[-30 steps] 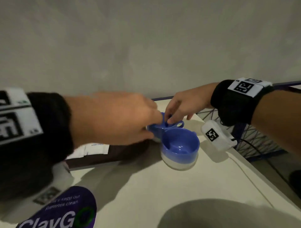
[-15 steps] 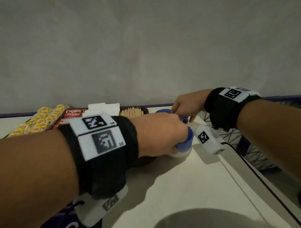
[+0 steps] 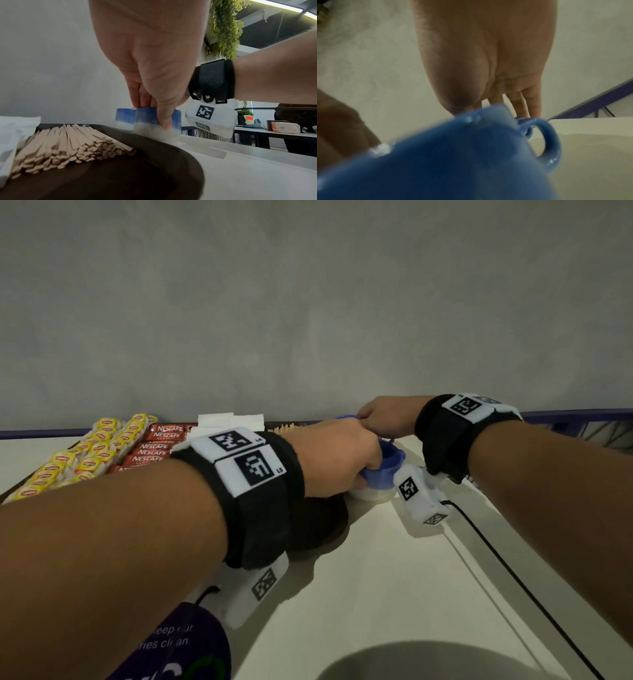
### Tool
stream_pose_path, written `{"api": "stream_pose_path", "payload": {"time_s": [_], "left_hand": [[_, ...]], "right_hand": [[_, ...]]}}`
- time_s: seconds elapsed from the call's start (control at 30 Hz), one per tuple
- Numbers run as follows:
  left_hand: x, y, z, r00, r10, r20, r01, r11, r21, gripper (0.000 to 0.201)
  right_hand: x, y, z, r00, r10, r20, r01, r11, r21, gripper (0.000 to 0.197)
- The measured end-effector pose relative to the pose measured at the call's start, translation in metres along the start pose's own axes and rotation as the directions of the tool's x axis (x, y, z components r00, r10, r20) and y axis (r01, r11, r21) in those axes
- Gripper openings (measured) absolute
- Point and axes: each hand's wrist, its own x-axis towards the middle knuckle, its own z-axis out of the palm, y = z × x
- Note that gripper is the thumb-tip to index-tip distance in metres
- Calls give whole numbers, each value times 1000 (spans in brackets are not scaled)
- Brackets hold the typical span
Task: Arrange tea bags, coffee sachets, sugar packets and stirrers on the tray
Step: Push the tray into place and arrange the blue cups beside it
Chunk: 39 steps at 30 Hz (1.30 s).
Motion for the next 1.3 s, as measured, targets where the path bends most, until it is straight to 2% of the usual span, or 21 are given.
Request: {"api": "stream_pose_path", "payload": {"time_s": [0.13, 0.37, 0.53, 0.7, 0.8, 0.9, 1.03, 1.1, 1.13, 1.23, 1.3], "left_hand": [[2, -2, 1, 1000, 1, -19, -1, 1000, -6, 22], [5, -5, -1, 999, -26, 34, 27, 999, -31, 28], [7, -9, 3, 999, -46, 2, 46, 998, -43, 9], [7, -10, 5, 998, -58, -21, 57, 997, -59, 15], [-8, -14, -8, 995, -65, -81, 60, 996, -61, 30], [-47, -35, -32, 984, -149, -97, 149, 989, -11, 30], [-120, -60, -46, 967, -246, -64, 248, 968, 41, 16], [-151, -54, -42, 956, -292, -13, 292, 955, 56, 10], [-162, -49, -37, 955, -296, 4, 294, 952, 85, 14], [-169, -28, -22, 976, -190, 103, 179, 978, 104, 18], [-160, -18, -10, 973, -133, 187, 117, 989, 91, 24]], "right_hand": [[-11, -5, -4, 989, -73, -125, 76, 997, 18, 28], [-12, -4, 0, 983, -92, -156, 98, 995, 27, 28], [-13, -5, 3, 983, -85, -165, 91, 995, 28, 30], [-13, -3, 7, 979, -77, -190, 86, 996, 40, 35], [-17, 3, 5, 971, -77, -227, 97, 992, 79, 47], [-26, 12, 0, 974, -113, -195, 133, 987, 92, 44], [-39, 15, 8, 986, -146, -85, 152, 986, 67, 42], [-43, 12, 15, 983, -157, -94, 163, 984, 65, 41], [-43, 11, 18, 981, -159, -109, 166, 984, 63, 41], [-42, 10, 23, 978, -148, -147, 159, 985, 66, 44], [-40, 10, 25, 978, -141, -153, 151, 986, 62, 45]]}}
